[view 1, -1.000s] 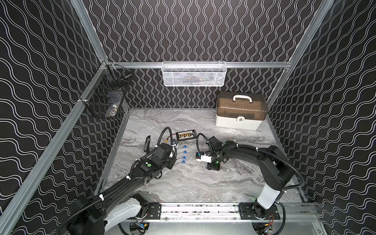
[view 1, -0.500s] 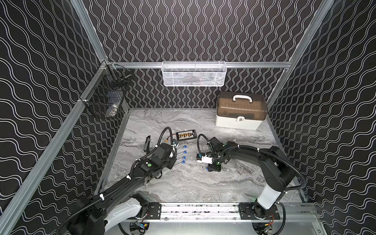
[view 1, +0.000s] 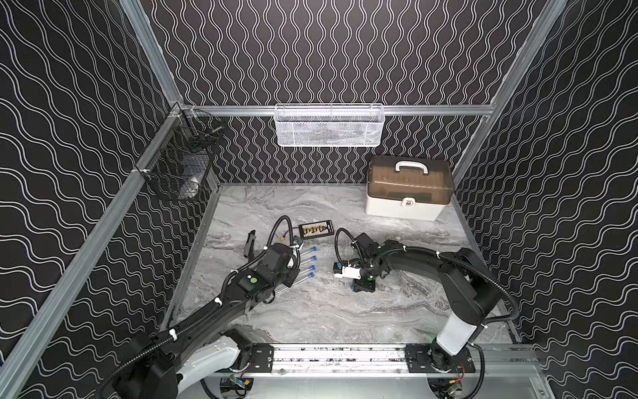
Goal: Insert stoppers into test tubes
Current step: Pick up the stopper from the center of the board.
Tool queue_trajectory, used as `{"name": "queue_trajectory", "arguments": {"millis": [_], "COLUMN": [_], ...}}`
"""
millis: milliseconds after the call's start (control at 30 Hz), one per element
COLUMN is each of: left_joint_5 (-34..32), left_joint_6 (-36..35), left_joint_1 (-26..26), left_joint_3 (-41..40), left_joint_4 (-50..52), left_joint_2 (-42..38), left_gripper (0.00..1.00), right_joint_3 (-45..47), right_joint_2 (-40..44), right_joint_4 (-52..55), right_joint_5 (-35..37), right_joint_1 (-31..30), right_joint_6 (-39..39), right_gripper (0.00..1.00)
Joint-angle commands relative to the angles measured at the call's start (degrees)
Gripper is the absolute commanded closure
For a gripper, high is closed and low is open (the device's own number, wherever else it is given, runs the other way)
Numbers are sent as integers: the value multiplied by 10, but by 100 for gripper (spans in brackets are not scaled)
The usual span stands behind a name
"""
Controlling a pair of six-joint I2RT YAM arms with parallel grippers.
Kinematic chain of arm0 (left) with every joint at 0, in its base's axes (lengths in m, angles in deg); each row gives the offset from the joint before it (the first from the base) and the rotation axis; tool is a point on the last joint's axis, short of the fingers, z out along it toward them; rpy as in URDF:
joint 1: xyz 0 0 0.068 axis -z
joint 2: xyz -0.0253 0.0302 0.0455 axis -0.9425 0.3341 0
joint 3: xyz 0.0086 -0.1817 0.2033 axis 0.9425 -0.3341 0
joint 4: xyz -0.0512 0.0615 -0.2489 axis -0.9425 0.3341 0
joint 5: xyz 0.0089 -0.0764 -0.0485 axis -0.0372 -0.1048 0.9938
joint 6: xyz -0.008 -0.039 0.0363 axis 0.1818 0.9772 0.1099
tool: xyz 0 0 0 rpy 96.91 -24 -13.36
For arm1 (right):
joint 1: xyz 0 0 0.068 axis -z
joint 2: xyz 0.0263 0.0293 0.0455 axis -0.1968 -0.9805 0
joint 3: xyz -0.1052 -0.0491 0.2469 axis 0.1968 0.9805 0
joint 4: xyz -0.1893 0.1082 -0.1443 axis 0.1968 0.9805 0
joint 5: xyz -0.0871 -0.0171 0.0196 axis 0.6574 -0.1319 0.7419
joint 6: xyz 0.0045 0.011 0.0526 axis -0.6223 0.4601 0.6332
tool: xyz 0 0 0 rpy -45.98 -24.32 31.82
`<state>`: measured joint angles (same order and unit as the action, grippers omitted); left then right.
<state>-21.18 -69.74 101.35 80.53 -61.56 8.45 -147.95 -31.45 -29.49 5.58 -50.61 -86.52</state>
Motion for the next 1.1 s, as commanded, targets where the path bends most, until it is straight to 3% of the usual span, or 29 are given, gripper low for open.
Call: {"name": "queue_trajectory", "arguments": {"millis": [0,500,633,800,933,1067], "left_joint_5": [0,17,73,105,100,80], "left_joint_6": [-3,-40,-119,-268,-366,-408], "left_joint_1": [-1,-1,1,35,70,98], "left_joint_3": [-1,4,15,4,-12,-8], "left_joint_4": [-20,-2,8,8,1,-10], "left_joint_2": [1,-10,-6,-13,-12,11], "left_gripper": [100,100,100,100,100,100], "right_joint_3": [3,-10,-27,-59,-83,-127], "right_joint_2": [-3,8,53,98,140,141], "right_joint_4": [26,41,74,160,198,240], "right_joint_5": [-11,-38,-59,-34,-34,-67], "right_joint_1": [0,1,8,8,8,4], "right_joint_6": [-13,5,46,111,180,237], "right_gripper": [76,90,90,91,91,91]}}
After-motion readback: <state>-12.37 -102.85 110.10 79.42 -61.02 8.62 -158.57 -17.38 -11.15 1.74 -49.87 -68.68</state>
